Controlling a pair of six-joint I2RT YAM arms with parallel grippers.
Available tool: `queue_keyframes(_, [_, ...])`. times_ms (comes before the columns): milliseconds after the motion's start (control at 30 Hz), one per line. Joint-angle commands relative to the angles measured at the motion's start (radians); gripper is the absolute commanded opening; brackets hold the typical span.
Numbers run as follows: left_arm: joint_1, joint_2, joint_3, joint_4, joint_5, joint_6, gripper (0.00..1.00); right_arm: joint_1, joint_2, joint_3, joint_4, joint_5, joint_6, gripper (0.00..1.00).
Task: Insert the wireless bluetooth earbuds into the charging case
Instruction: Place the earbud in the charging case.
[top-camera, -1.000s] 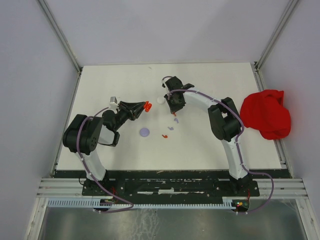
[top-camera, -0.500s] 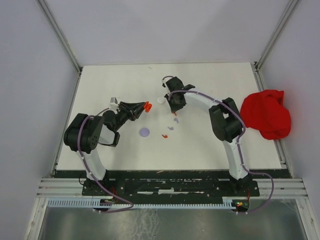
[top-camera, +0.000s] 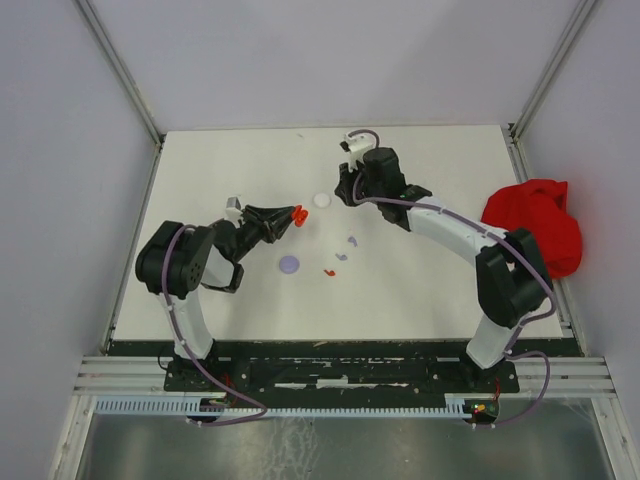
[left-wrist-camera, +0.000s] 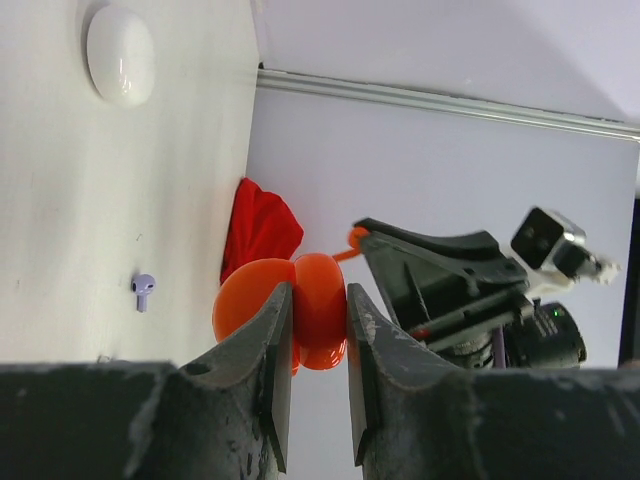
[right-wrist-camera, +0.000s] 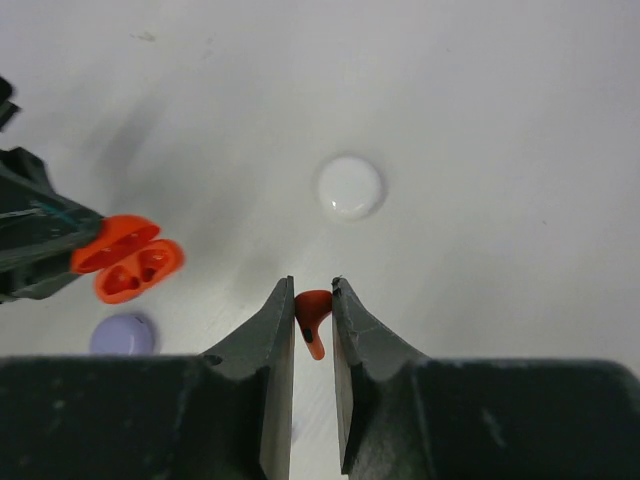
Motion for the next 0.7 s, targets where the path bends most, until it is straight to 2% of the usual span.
queue_keyframes(0, [-0.025, 0.045, 0.045, 0.106, -0.004, -0.106, 0.03, -0.003, -0.134, -0.147, 0.372, -0.1, 0.039, 0.1])
queue_keyframes(100, [-0.047, 0.083, 0.068, 0.163, -0.005, -0.161, 0.03, 0.002, -0.183, -0.207, 0.452, -0.119, 0.043, 0.1])
queue_keyframes(333, [-0.102, 0.128, 0.134, 0.185, -0.007, -0.226, 0.03, 0.039, -0.224, -0.299, 0.599, -0.139, 0.031, 0.09])
queue_keyframes(667, [-0.153, 0.175, 0.175, 0.251, -0.02, -0.33, 0.03, 0.073, -0.206, -0.337, 0.672, -0.112, 0.021, 0.08])
